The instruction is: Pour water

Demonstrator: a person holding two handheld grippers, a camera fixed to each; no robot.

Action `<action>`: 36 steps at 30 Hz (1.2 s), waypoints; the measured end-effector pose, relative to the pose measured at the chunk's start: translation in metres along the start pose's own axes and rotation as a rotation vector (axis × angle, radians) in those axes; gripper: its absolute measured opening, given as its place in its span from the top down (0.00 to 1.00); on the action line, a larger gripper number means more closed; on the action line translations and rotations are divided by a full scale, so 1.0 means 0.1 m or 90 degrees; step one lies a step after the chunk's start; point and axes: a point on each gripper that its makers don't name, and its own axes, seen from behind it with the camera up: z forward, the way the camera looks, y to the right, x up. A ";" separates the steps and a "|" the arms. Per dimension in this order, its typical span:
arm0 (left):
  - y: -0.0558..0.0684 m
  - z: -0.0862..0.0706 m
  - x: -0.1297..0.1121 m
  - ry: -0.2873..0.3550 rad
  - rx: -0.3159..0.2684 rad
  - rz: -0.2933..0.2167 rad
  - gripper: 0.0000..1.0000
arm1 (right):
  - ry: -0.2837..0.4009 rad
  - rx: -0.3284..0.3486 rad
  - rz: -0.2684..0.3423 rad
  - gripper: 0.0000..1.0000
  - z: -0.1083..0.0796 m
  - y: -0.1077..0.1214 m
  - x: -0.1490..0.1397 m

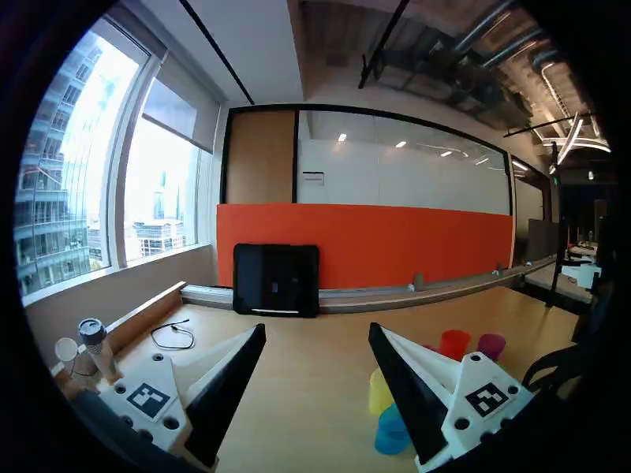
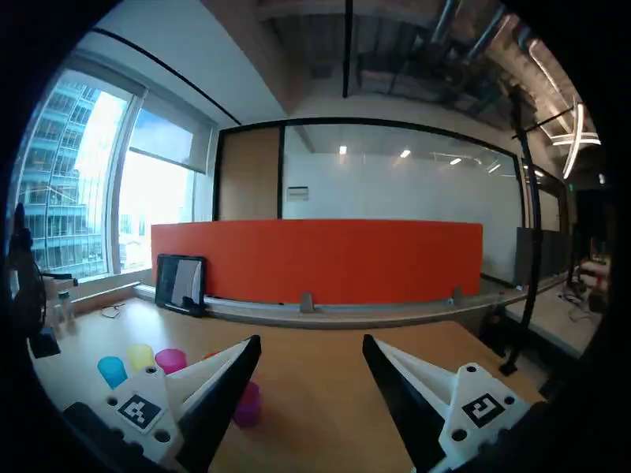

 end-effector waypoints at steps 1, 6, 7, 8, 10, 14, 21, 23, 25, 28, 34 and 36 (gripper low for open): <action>0.00 0.02 0.06 -0.001 -0.001 -0.002 0.03 | -0.001 0.001 0.001 0.00 0.01 0.00 0.05; 0.01 0.09 0.36 -0.001 -0.012 -0.015 0.03 | -0.002 0.011 0.001 0.00 0.05 0.00 0.31; 0.01 0.09 0.41 0.000 -0.015 -0.017 0.03 | -0.003 0.012 -0.001 0.00 0.06 0.00 0.35; 0.01 0.10 0.47 0.001 -0.017 -0.019 0.03 | -0.003 0.014 -0.002 0.00 0.07 -0.01 0.40; 0.00 0.12 0.58 0.003 -0.020 -0.022 0.03 | -0.003 0.017 -0.005 0.00 0.08 -0.01 0.49; -0.02 0.12 0.79 0.007 -0.026 -0.024 0.03 | 0.002 0.021 -0.007 0.00 0.10 -0.01 0.70; 0.02 0.08 1.06 0.020 -0.050 -0.015 0.03 | 0.015 0.026 -0.007 0.00 0.10 -0.02 0.88; 0.07 0.07 1.10 0.023 -0.064 -0.011 0.03 | 0.011 0.035 -0.006 0.00 0.10 -0.05 0.87; 0.14 0.07 1.13 0.024 -0.081 -0.005 0.03 | 0.006 0.047 -0.006 0.00 0.10 -0.08 0.86; 0.24 0.08 1.15 0.023 -0.106 0.005 0.03 | 0.000 0.070 -0.007 0.00 0.10 -0.14 0.84; 0.40 0.08 1.12 0.013 -0.148 0.024 0.03 | -0.004 0.136 -0.015 0.00 0.06 -0.32 0.83; 0.45 0.08 1.09 0.009 -0.163 0.027 0.03 | -0.007 0.163 -0.018 0.00 0.04 -0.40 0.82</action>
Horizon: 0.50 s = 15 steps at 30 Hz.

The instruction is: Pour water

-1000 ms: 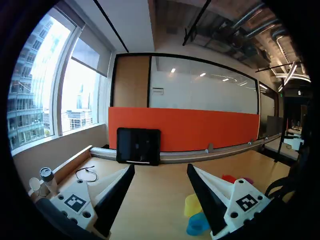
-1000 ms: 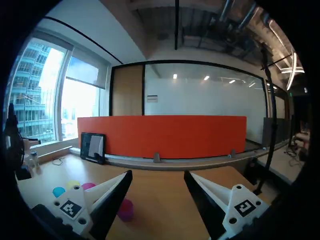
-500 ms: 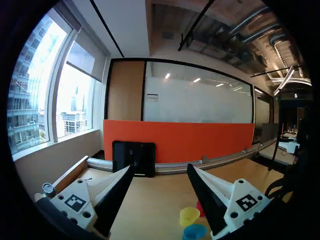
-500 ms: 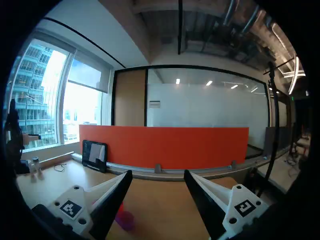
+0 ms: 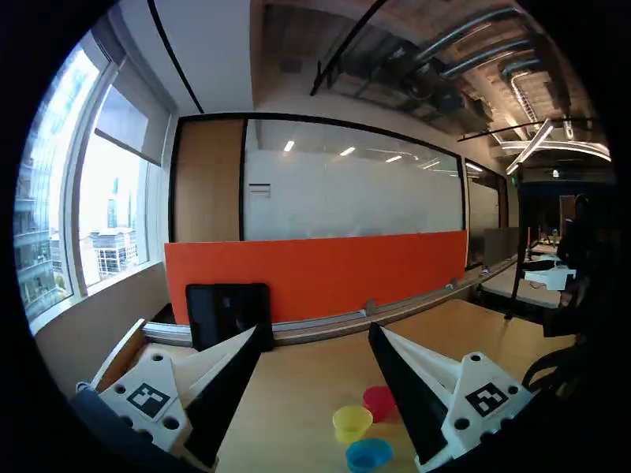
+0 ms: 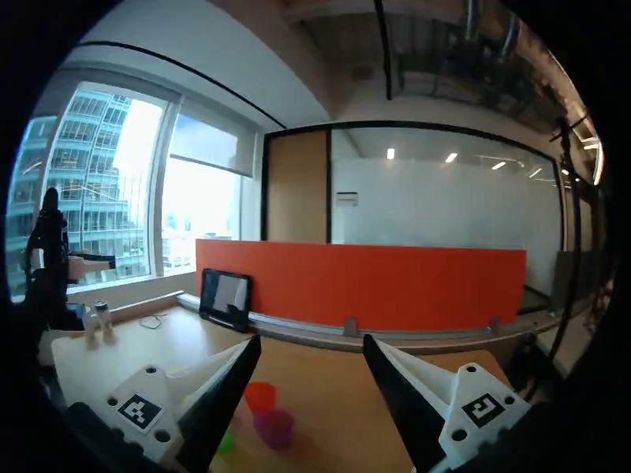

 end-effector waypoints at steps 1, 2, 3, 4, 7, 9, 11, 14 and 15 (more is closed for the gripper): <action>0.02 0.00 -0.01 -0.001 -0.006 0.001 0.03 | 0.000 0.012 0.001 0.00 0.00 -0.04 0.01; 0.04 0.01 -0.02 -0.003 -0.013 0.003 0.03 | -0.001 0.024 0.002 0.00 0.00 -0.07 0.02; 0.06 0.01 -0.03 -0.004 -0.020 0.004 0.03 | -0.001 0.036 0.003 0.00 0.01 -0.11 0.03; 0.07 0.01 -0.03 -0.004 -0.025 0.006 0.03 | 0.001 0.046 0.005 0.00 0.01 -0.14 0.05; 0.11 0.01 -0.03 -0.003 -0.040 0.011 0.03 | 0.007 0.073 0.007 0.00 0.01 -0.22 0.10; 0.13 0.01 -0.04 -0.004 -0.049 0.013 0.03 | 0.008 0.088 0.007 0.00 0.01 -0.27 0.11; 0.15 0.01 -0.06 -0.007 -0.056 0.012 0.03 | 0.005 0.099 0.005 0.00 0.02 -0.30 0.11; 0.18 0.02 -0.08 -0.010 -0.067 0.011 0.03 | 0.000 0.112 0.002 0.00 0.03 -0.35 0.11; 0.19 0.02 -0.10 -0.012 -0.071 0.012 0.03 | -0.002 0.117 0.000 0.00 0.03 -0.36 0.11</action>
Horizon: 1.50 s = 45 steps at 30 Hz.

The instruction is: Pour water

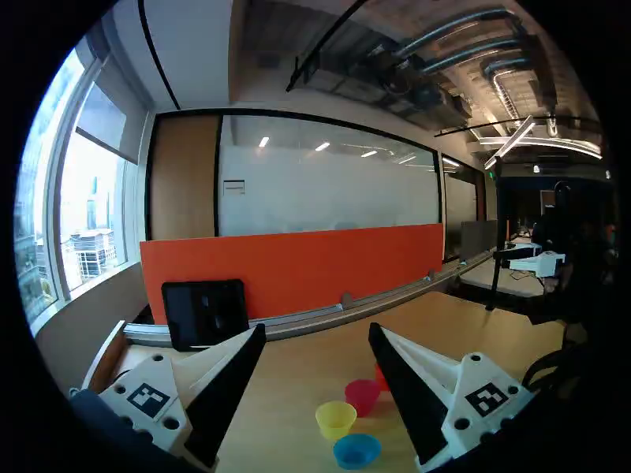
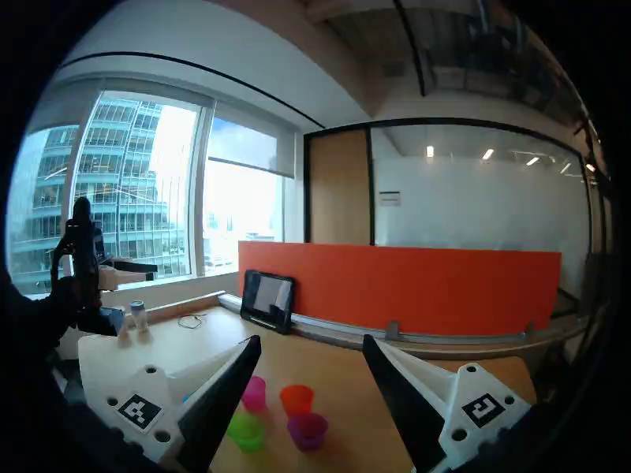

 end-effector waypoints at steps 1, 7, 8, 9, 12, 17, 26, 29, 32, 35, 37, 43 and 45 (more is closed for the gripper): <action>0.01 0.01 -0.02 -0.002 -0.003 0.002 0.03 | -0.002 0.004 -0.002 0.01 0.01 -0.01 0.00; 0.05 0.04 -0.12 -0.020 -0.018 0.014 0.03 | -0.020 0.021 -0.014 0.01 0.04 -0.05 -0.06; 0.05 0.04 -0.13 -0.022 -0.020 0.017 0.03 | -0.025 0.023 -0.016 0.00 0.04 -0.05 -0.07; 0.06 0.04 -0.16 -0.025 -0.023 0.020 0.03 | -0.030 0.025 -0.018 0.00 0.05 -0.05 -0.10; 0.09 0.05 -0.23 -0.035 -0.032 0.027 0.03 | -0.044 0.028 -0.022 0.00 0.07 -0.04 -0.16; 0.13 0.08 -0.36 -0.052 -0.045 0.032 0.03 | -0.061 0.037 -0.023 0.00 0.08 -0.04 -0.25; 0.23 0.09 -0.67 -0.088 -0.073 0.041 0.03 | -0.099 0.068 -0.028 0.00 0.07 -0.12 -0.47; 0.26 0.08 -0.80 -0.101 -0.081 0.045 0.03 | -0.112 0.075 -0.037 0.00 0.07 -0.13 -0.54; 0.28 0.08 -0.91 -0.114 -0.086 0.047 0.03 | -0.124 0.082 -0.042 0.00 0.06 -0.15 -0.60; 0.30 0.08 -1.00 -0.125 -0.091 0.046 0.03 | -0.135 0.089 -0.044 0.00 0.06 -0.16 -0.67; 0.31 0.08 -1.06 -0.133 -0.094 0.044 0.03 | -0.143 0.094 -0.044 0.00 0.06 -0.17 -0.72; 0.33 0.08 -1.28 -0.160 -0.100 0.038 0.03 | -0.164 0.108 -0.046 0.00 0.07 -0.19 -0.88; 0.34 0.07 -1.37 -0.171 -0.101 0.037 0.03 | -0.172 0.112 -0.047 0.00 0.09 -0.20 -0.94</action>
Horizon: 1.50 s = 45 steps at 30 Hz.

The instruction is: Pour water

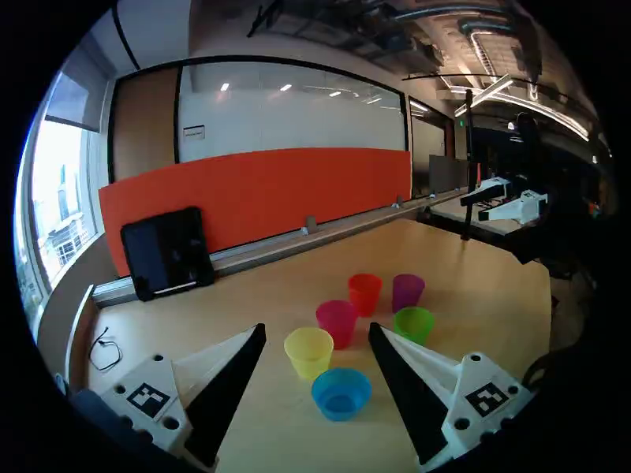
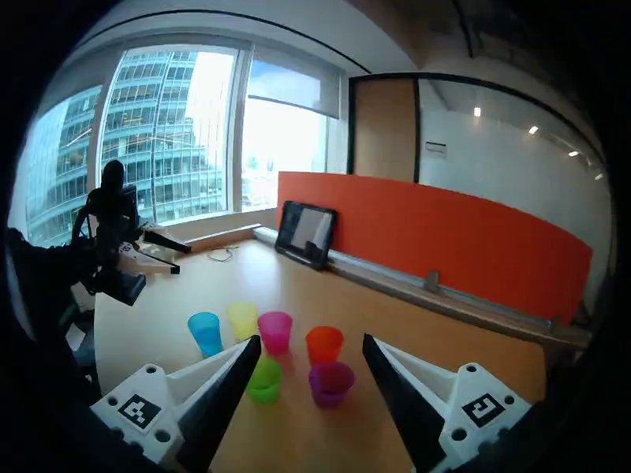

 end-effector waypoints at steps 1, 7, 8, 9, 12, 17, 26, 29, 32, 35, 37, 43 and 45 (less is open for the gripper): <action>0.00 0.01 -0.04 -0.005 0.000 -0.001 0.03 | -0.003 0.003 0.000 0.00 0.01 -0.01 -0.02; 0.03 0.04 -0.26 -0.031 -0.004 -0.004 0.03 | -0.021 0.022 -0.006 0.00 0.09 -0.09 -0.15; 0.04 0.04 -0.29 -0.035 -0.005 -0.004 0.03 | -0.024 0.025 -0.007 0.00 0.11 -0.10 -0.18; 0.05 0.04 -0.33 -0.039 -0.006 -0.005 0.03 | -0.028 0.028 -0.008 0.00 0.12 -0.11 -0.20; 0.07 0.04 -0.42 -0.049 -0.010 -0.007 0.03 | -0.038 0.036 -0.010 0.00 0.17 -0.14 -0.28; 0.11 0.06 -0.56 -0.064 -0.015 -0.012 0.03 | -0.052 0.053 -0.012 0.00 0.23 -0.21 -0.40; 0.17 0.10 -0.83 -0.093 -0.028 -0.010 0.03 | -0.080 0.084 -0.022 0.00 0.35 -0.32 -0.62; 0.17 0.11 -0.93 -0.105 -0.029 -0.008 0.03 | -0.091 0.091 -0.029 0.00 0.40 -0.34 -0.69; 0.18 0.13 -1.01 -0.116 -0.033 -0.009 0.03 | -0.101 0.098 -0.036 0.00 0.45 -0.37 -0.76; 0.21 0.14 -1.09 -0.127 -0.039 -0.011 0.03 | -0.109 0.105 -0.043 0.00 0.49 -0.40 -0.82; 0.22 0.15 -1.14 -0.134 -0.042 -0.011 0.03 | -0.114 0.110 -0.048 0.00 0.52 -0.42 -0.85; 0.24 0.18 -1.26 -0.153 -0.050 -0.005 0.03 | -0.128 0.125 -0.057 0.00 0.60 -0.47 -0.95; 0.25 0.19 -1.31 -0.159 -0.053 -0.003 0.03 | -0.133 0.129 -0.059 0.00 0.64 -0.49 -0.99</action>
